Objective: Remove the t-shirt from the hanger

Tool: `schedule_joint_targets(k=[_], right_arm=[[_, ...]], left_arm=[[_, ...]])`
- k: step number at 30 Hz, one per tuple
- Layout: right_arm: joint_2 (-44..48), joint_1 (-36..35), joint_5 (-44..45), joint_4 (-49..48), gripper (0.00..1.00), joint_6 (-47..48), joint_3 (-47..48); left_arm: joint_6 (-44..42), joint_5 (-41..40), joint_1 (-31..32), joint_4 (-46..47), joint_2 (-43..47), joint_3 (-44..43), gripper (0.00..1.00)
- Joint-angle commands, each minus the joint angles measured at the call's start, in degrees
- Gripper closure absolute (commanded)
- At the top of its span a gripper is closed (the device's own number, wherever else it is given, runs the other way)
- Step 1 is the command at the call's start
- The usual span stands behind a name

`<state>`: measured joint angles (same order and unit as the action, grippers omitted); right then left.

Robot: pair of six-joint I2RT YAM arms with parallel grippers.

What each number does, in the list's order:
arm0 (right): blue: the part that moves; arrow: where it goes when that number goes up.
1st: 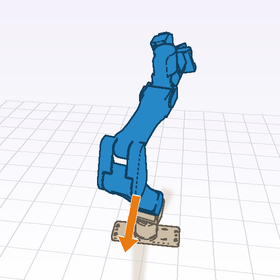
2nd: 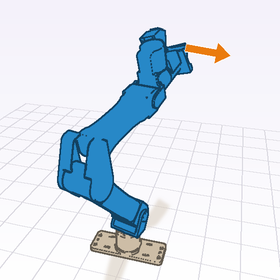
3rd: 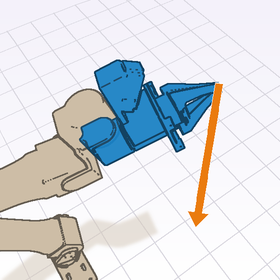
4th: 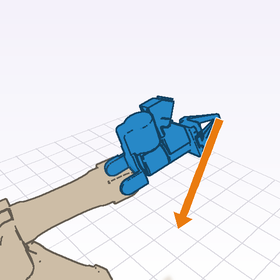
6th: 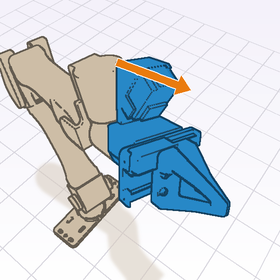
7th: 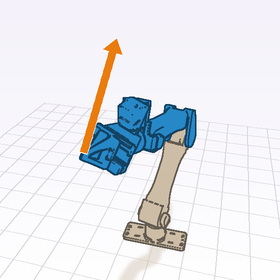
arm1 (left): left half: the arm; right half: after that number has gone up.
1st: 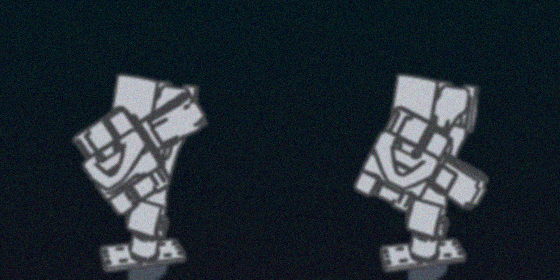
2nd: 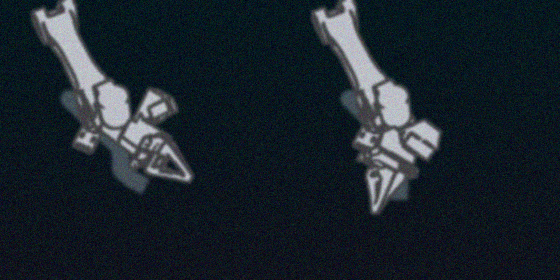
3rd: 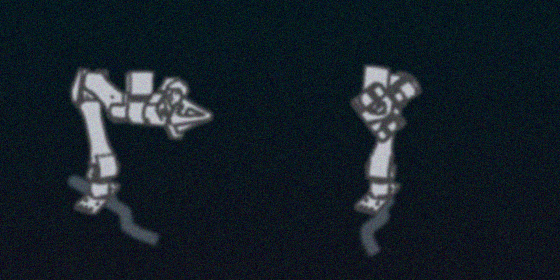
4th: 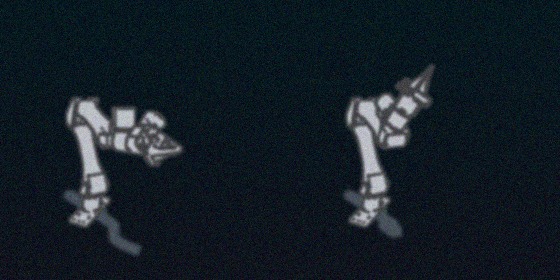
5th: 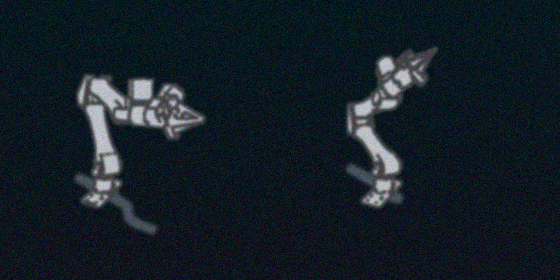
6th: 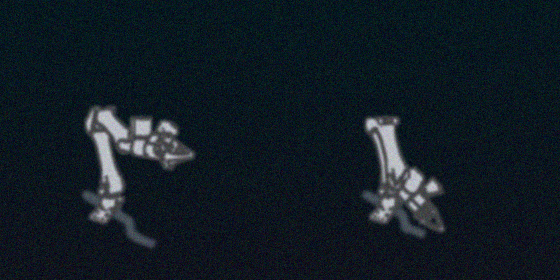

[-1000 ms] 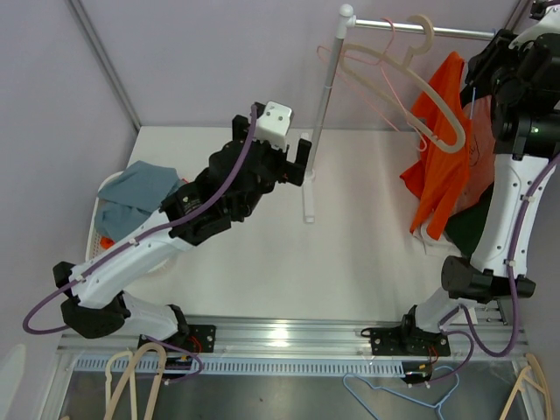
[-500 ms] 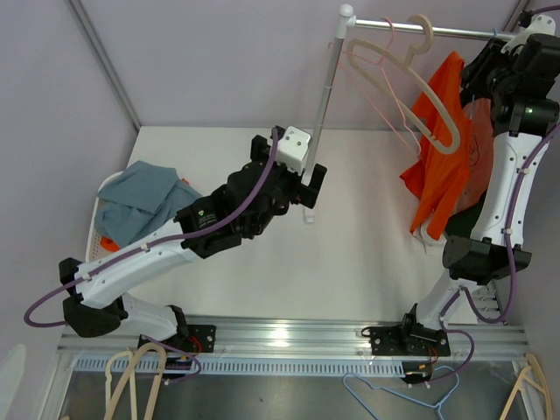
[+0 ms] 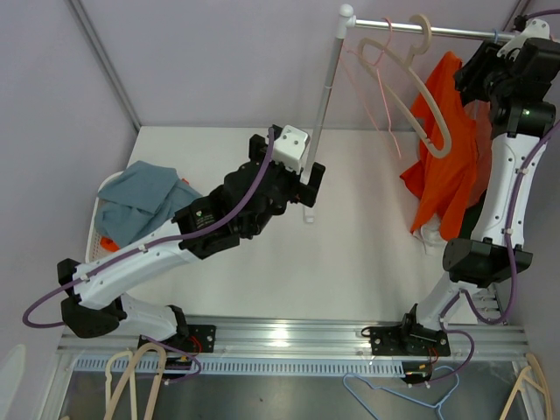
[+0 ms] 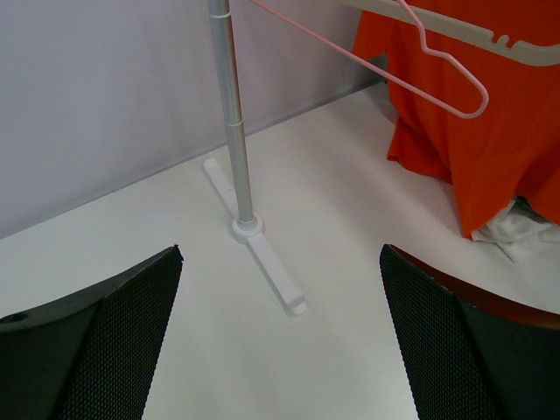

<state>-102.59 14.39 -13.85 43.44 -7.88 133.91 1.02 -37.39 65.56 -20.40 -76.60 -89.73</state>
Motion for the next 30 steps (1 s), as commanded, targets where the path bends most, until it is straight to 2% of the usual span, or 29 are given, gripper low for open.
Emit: schedule_joint_targets(k=[1,10,18,26,27,28,29,30], right_arm=[[4.9,0.3,-0.3,-0.9,0.48,1.2,-1.1],[10.3,0.3,4.0,0.5,0.43,3.1,-3.9],[1.8,1.3,4.3,1.5,0.44,2.8,4.6],[-3.9,1.4,2.2,-3.1,0.45,2.4,6.5],[-4.4,1.5,2.1,-3.4,0.48,2.3,6.5],[-4.7,1.4,2.1,-3.9,0.72,2.1,6.6],[-5.0,1.4,2.1,-4.2,0.86,1.7,6.2],[-4.9,1.4,2.0,-4.3,0.94,1.6,5.9]], left_arm=[[0.2,-0.8,0.5,1.9,1.3,0.0,0.01],[0.7,0.0,0.9,2.8,1.2,1.1,0.00],[0.3,1.6,1.2,2.4,1.0,0.3,0.01],[-0.9,1.1,1.6,2.2,-0.7,-2.1,0.00],[-0.9,1.1,1.6,2.2,-0.7,-2.0,0.00],[-0.9,1.0,1.7,2.2,-1.0,-1.9,0.01],[-0.9,0.9,1.6,2.2,-1.2,-1.8,0.01],[-0.9,0.8,1.7,2.2,-1.3,-1.8,0.01]])
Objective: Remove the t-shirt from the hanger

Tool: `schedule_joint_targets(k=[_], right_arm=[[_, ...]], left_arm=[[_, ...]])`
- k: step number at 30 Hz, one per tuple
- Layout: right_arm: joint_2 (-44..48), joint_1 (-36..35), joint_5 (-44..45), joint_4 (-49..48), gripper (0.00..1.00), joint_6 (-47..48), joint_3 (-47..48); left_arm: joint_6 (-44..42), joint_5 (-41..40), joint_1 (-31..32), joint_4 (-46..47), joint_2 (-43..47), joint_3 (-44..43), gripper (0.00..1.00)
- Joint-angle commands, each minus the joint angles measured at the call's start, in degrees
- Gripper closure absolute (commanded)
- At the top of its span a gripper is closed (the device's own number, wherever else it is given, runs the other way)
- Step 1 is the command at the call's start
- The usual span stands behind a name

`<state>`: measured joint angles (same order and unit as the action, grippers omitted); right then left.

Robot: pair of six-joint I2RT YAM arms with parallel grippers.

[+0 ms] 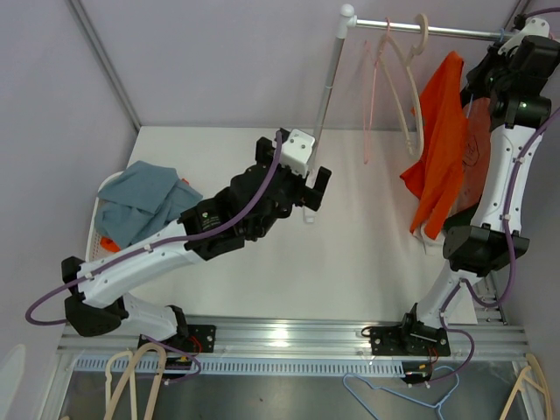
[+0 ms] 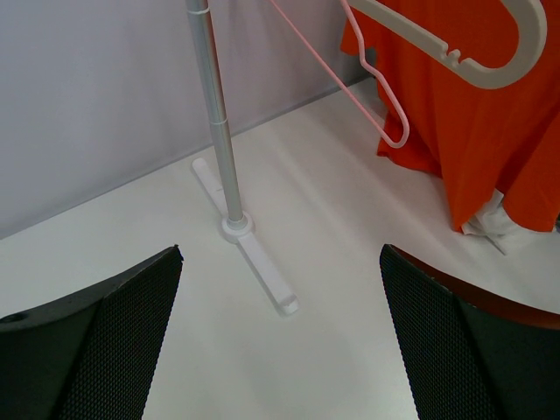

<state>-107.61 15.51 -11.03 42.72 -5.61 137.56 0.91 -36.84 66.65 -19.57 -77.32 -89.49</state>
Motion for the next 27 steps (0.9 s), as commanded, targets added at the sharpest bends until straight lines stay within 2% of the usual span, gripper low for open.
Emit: schedule_joint_targets(k=[1,6,12,17,22,27], right_arm=[[0.4,0.2,-1.0,-4.4,1.00,-0.6,1.8],[4.1,0.3,-1.8,-9.9,1.00,-0.5,-2.8],[2.3,0.6,-4.1,-7.0,1.00,-1.3,6.9],[11.3,0.2,-4.8,-12.0,1.00,-1.3,-2.7],[15.1,-0.6,-1.2,-3.7,1.00,-1.8,-4.1],[25.1,-6.7,10.8,-2.6,1.00,-5.9,-16.8]], left_arm=[[-0.8,0.2,0.5,1.4,-0.6,-2.1,0.00],[-0.8,0.8,0.8,1.7,-0.8,-1.6,0.00],[-3.5,0.1,2.8,4.8,-0.4,1.5,0.00],[-5.0,-0.9,4.8,9.7,1.6,6.8,0.01],[-4.2,-0.6,5.3,11.0,3.3,8.6,0.00],[-9.0,-1.3,8.4,17.9,5.2,13.2,0.00]])
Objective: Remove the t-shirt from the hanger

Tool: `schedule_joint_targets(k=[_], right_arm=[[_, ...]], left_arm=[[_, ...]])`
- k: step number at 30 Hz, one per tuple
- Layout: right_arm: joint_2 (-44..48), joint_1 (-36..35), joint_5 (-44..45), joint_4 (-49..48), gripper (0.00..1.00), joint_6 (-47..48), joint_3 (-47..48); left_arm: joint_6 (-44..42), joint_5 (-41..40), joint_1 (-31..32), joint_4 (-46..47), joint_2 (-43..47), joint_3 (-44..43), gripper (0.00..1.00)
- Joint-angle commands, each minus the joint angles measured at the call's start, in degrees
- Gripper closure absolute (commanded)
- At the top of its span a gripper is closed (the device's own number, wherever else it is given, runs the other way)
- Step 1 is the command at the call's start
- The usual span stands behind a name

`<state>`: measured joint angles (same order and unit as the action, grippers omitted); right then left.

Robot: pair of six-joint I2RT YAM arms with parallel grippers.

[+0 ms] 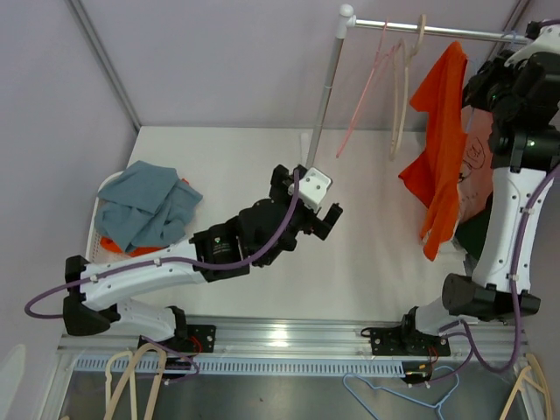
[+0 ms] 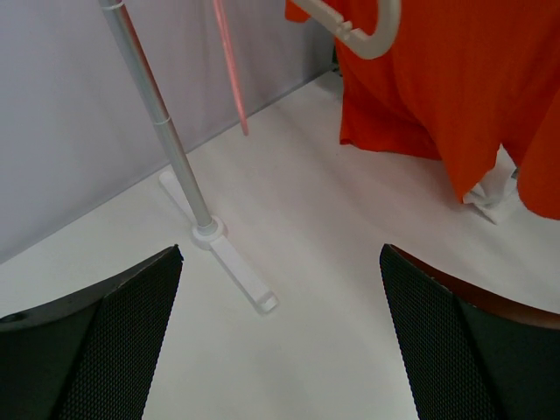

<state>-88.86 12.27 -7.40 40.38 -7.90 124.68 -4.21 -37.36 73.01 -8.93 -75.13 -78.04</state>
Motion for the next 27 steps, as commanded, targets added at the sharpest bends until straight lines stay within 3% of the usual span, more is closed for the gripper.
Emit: schedule_joint_targets(k=[1,9,12,17,27], right_arm=[[7.6,-6.8,12.9,0.3,1.00,-4.8,-5.4],[21.1,-24.3,41.7,1.4,1.00,-20.7,-23.5],[24.2,-27.0,48.2,6.3,1.00,-27.6,-25.4],[23.0,-28.4,51.5,18.2,1.00,-42.6,-23.5],[22.2,-37.1,50.9,21.2,1.00,-43.9,-21.9]], left_arm=[[-5.3,-0.8,3.4,8.9,3.4,2.7,0.01],[-18.8,5.7,13.3,34.4,5.3,16.7,0.00],[-17.5,8.5,15.9,38.9,5.5,21.2,0.01],[-12.2,14.6,18.4,47.7,6.3,29.5,0.00],[-14.6,10.3,18.5,61.5,-6.3,29.1,0.00]])
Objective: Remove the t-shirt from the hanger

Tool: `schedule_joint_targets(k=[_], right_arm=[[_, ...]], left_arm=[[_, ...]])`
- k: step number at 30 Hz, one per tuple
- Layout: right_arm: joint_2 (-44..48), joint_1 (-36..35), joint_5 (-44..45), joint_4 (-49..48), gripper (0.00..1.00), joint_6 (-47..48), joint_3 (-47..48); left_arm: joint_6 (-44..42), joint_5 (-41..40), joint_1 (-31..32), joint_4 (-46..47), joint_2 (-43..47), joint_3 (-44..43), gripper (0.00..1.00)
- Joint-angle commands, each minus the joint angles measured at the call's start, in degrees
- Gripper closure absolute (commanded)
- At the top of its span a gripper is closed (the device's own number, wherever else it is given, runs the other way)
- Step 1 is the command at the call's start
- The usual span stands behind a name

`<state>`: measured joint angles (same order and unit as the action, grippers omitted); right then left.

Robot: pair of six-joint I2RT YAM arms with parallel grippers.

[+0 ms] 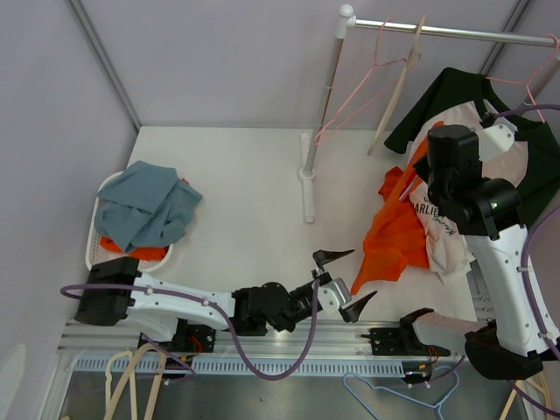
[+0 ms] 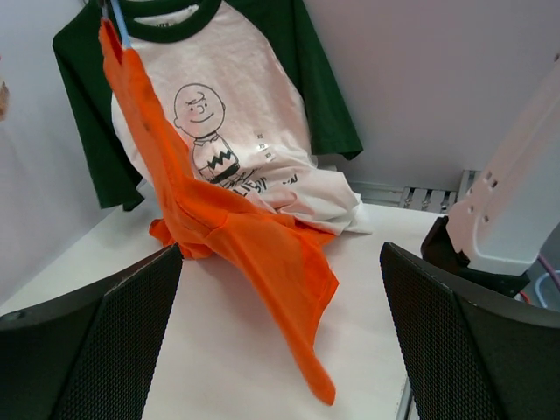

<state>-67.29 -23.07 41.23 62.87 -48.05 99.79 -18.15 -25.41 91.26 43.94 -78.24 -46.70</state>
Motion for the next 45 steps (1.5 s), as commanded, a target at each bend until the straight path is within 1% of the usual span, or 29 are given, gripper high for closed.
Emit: schedule_joint_targets(k=[1,2,4,6,8,9,10,11,12,13,14,15,16,19,22,24,25,27,29,31,34,36,38,39,41,42,43,44,45], right_arm=[[0.6,-2.9,2.4,-1.5,1.00,-3.5,3.1],[0.6,-3.4,2.5,-1.7,1.00,-3.5,3.4],[0.6,-4.1,2.5,-2.2,1.00,-2.7,4.0],[0.6,-4.9,2.4,-2.6,1.00,-2.3,4.4],[0.6,-5.5,2.4,-2.8,1.00,-1.9,5.1],[0.6,-5.8,2.2,-3.1,1.00,-1.6,5.2],[0.8,-5.8,2.2,-3.3,1.00,-1.1,5.2],[0.9,-5.9,2.1,-3.5,1.00,-0.9,5.2],[1.0,-6.0,2.1,-3.6,1.00,-0.7,5.2],[1.0,-6.0,2.2,-3.8,1.00,-0.1,5.2],[0.9,-6.0,2.4,-4.2,1.00,0.2,5.1],[0.8,-6.0,3.0,-4.1,1.00,0.4,5.0],[0.8,-6.0,3.2,-4.2,1.00,0.9,5.1],[0.1,-6.0,4.9,-4.9,1.00,2.0,4.9],[-1.1,-5.2,10.3,-5.7,1.00,3.4,3.8],[-2.7,-2.9,11.0,-6.5,1.00,4.9,3.3],[-3.1,0.7,10.2,-6.7,1.00,5.2,3.4],[-3.8,5.1,4.0,-8.8,1.00,6.6,3.3],[-4.6,9.7,0.4,-11.3,1.00,7.8,3.2],[-6.0,11.4,-2.3,-11.7,1.00,8.7,4.4],[-7.7,13.2,-4.8,-11.8,1.00,9.5,6.6],[-9.1,13.8,-5.8,-11.7,1.00,9.8,7.5],[-10.0,14.3,-6.2,-12.4,1.00,10.7,7.9],[-10.3,15.7,-6.9,-12.2,1.00,11.0,8.3],[-11.4,16.7,-11.2,-9.6,1.00,11.1,10.9],[-11.3,16.7,-12.7,-8.8,1.00,11.1,11.4],[-10.9,16.6,-16.0,-8.3,1.00,10.9,11.3],[-10.1,16.4,-17.1,-7.7,1.00,10.4,9.9],[-7.7,15.4,-17.8,-7.7,1.00,10.3,8.4]], left_arm=[[-1.3,-3.6,0.1,9.7,-4.5,-3.0,0.00],[-1.9,-3.9,0.0,11.3,-5.8,-3.3,0.01],[-0.8,-3.3,-1.2,10.5,-8.6,-4.9,0.01],[4.5,-2.7,-2.6,6.4,-10.2,-6.5,0.01],[9.2,-2.0,-4.8,4.4,-10.8,-6.5,0.00],[9.8,-1.8,-5.3,4.7,-11.3,-6.2,0.01],[10.2,-1.7,-6.1,4.7,-11.7,-6.5,0.03],[10.2,-2.0,-6.4,4.0,-12.2,-6.8,0.08],[10.1,-2.4,-6.6,3.1,-12.7,-8.0,0.29],[9.9,-2.9,-6.9,0.8,-13.8,-9.5,0.46],[9.5,-3.7,-6.9,-0.3,-14.0,-10.9,0.87],[9.7,-3.9,-6.9,-1.4,-13.9,-11.4,0.99],[10.0,-3.9,-6.8,-3.5,-13.1,-12.2,0.99],[9.4,-3.5,-6.0,-5.0,-10.7,-11.7,0.99],[6.0,-6.7,-3.2,-7.0,-5.9,-11.1,0.99],[4.6,-8.4,-1.4,-8.0,-2.5,-10.7,0.99],[3.5,-8.7,0.6,-7.9,-1.4,-10.3,0.99],[3.3,-9.2,2.4,-6.7,0.5,-8.3,0.99],[3.9,-9.8,5.3,-4.9,0.8,-7.0,0.99],[4.6,-11.4,7.4,-2.6,-0.6,-5.0,0.99],[6.8,-13.0,9.2,-1.9,-3.3,-4.1,0.99],[9.3,-12.0,9.3,-1.6,-4.1,-2.8,0.99],[11.4,-9.8,9.4,0.7,-5.6,-0.8,0.99],[12.1,-9.2,9.4,0.4,-6.3,-0.7,0.99],[12.1,-11.1,9.2,0.3,-9.7,-2.1,0.99],[11.9,-11.7,7.9,0.2,-10.8,-2.9,0.99],[13.1,-11.3,6.6,-2.2,-11.8,-4.5,0.99],[14.8,-10.1,5.0,-3.6,-12.5,-6.1,0.99],[18.7,-5.7,0.5,-7.4,-12.6,-7.8,0.99]])
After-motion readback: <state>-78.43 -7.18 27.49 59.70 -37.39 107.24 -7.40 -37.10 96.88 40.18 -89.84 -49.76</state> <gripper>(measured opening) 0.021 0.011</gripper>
